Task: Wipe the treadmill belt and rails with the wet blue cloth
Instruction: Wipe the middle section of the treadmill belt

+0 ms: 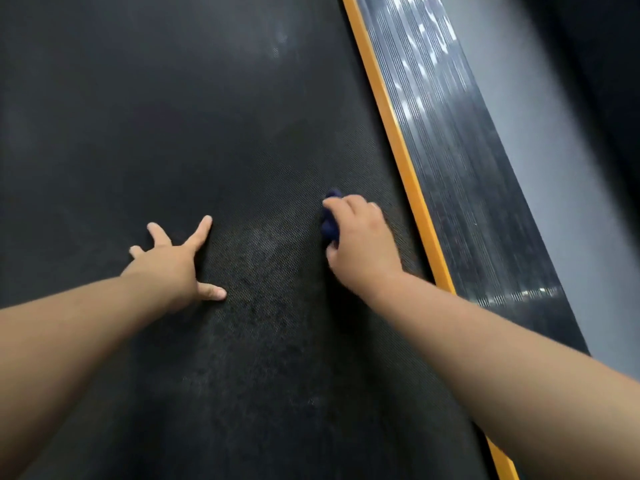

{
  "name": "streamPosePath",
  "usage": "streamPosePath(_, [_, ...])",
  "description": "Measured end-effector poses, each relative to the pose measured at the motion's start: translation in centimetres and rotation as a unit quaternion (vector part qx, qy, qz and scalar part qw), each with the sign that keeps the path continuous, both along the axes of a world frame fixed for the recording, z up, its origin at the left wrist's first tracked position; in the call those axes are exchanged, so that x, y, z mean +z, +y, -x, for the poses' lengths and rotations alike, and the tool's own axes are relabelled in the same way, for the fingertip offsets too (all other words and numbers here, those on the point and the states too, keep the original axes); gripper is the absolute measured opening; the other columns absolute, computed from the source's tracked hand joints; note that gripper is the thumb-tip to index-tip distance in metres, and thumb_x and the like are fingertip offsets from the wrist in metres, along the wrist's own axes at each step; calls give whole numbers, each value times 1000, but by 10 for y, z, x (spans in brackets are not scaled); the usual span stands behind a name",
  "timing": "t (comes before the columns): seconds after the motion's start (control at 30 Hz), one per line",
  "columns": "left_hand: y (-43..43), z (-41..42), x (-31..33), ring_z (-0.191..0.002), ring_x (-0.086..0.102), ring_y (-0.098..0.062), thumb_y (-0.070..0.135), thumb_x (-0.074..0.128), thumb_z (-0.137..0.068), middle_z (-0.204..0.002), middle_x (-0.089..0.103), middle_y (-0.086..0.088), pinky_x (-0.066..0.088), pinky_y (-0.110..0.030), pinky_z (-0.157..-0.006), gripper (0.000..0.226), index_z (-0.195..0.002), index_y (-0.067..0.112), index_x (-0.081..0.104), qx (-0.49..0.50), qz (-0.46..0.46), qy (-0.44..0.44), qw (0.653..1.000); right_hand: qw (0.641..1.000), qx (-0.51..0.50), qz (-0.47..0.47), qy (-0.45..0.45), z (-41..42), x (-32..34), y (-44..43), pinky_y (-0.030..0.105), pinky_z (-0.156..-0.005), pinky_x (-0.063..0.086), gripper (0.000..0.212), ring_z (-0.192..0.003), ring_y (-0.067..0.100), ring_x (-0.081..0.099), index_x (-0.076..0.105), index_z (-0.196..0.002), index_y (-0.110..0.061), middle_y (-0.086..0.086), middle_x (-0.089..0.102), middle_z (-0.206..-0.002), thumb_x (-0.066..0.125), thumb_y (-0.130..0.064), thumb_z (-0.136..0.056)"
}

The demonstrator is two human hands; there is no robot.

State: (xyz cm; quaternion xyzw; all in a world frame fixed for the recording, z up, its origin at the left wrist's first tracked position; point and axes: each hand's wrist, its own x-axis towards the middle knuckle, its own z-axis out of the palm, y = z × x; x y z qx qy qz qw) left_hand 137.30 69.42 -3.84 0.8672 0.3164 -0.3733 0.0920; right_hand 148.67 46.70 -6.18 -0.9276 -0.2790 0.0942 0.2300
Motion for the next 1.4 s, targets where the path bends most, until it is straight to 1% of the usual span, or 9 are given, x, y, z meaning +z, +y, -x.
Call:
streamPosePath(0.13, [0, 6, -3, -138, 9, -51, 68, 68, -67, -154, -22, -17, 31, -57, -105, 117, -136, 57, -26, -18, -6, 2, 1000, 989, 146, -6, 11, 15, -7, -11, 42, -87, 47, 51, -97, 32, 53, 59, -118, -16, 8, 58, -112, 65, -12, -68])
streamPosePath(0.27, [1, 6, -6, -139, 7, -52, 68, 65, -69, -154, -23, -18, 31, -58, -104, 114, -135, 56, -27, -26, -17, 10, 999, 998, -39, -39, -25, -57, -2, -24, 38, -94, 42, 44, -107, 36, 51, 59, -120, -14, 14, 54, -118, 57, -12, -76])
streamPosePath(0.43, [-1, 5, -6, -139, 8, -52, 69, 64, -69, -153, -23, -19, 30, -59, -105, 115, -135, 55, -29, -32, -23, 14, 999, 979, -3, 160, -125, -54, -1, -21, 44, -96, 36, 61, -115, 35, 37, 44, -134, -16, 12, 38, -134, 51, -51, -85])
streamPosePath(0.7, [-2, 5, -6, -138, 8, -53, 67, 65, -71, -153, -23, -20, 31, -59, -104, 114, -136, 54, -28, -33, -20, 7, 999, 999, -7, 25, -48, -38, -5, -15, 36, -92, 37, 52, -109, 34, 49, 51, -129, -5, 16, 55, -117, 64, -21, -81])
streamPosePath(0.9, [-3, 4, -5, -139, 7, -53, 68, 64, -70, -153, -22, -20, 31, -59, -104, 115, -137, 53, -28, -32, -22, 8, 999, 971, 236, 14, -44, 3, -14, 5, 43, -78, 49, 37, -91, 32, 56, 62, -107, -11, 9, 62, -103, 50, -23, -75])
streamPosePath(0.97, [-2, 5, -7, -139, 6, -52, 67, 64, -70, -154, -22, -20, 31, -59, -103, 114, -137, 53, -27, -34, -22, 2, 999, 982, 171, 20, -82, -34, -19, -1, 43, -82, 47, 41, -96, 34, 55, 61, -111, -18, 7, 61, -108, 43, -25, -75])
streamPosePath(1.1, [-2, 7, -5, -139, 5, -53, 66, 66, -70, -154, -22, -20, 30, -59, -103, 114, -138, 53, -25, -31, -12, -9, 999, 999, -29, -9, -28, -55, -12, 6, 36, -91, 43, 36, -100, 37, 52, 64, -113, -13, 12, 57, -114, 59, -21, -77])
streamPosePath(1.3, [-1, 8, -6, -139, 3, -53, 67, 66, -68, -153, -23, -20, 32, -59, -103, 116, -137, 54, -26, -19, -10, -22, 1000, 982, 189, 4, 16, 37, -11, 18, 42, -67, 53, 39, -87, 32, 53, 63, -111, -10, 12, 58, -105, 70, -16, -73])
streamPosePath(1.4, [1, 10, -10, -140, 1, -50, 66, 66, -69, -154, -24, -18, 32, -59, -103, 114, -137, 55, -25, -18, -8, -36, 999, 986, 156, 26, -47, -1, -11, 19, 45, -72, 52, 40, -87, 35, 51, 62, -112, -15, 12, 57, -104, 66, -21, -73])
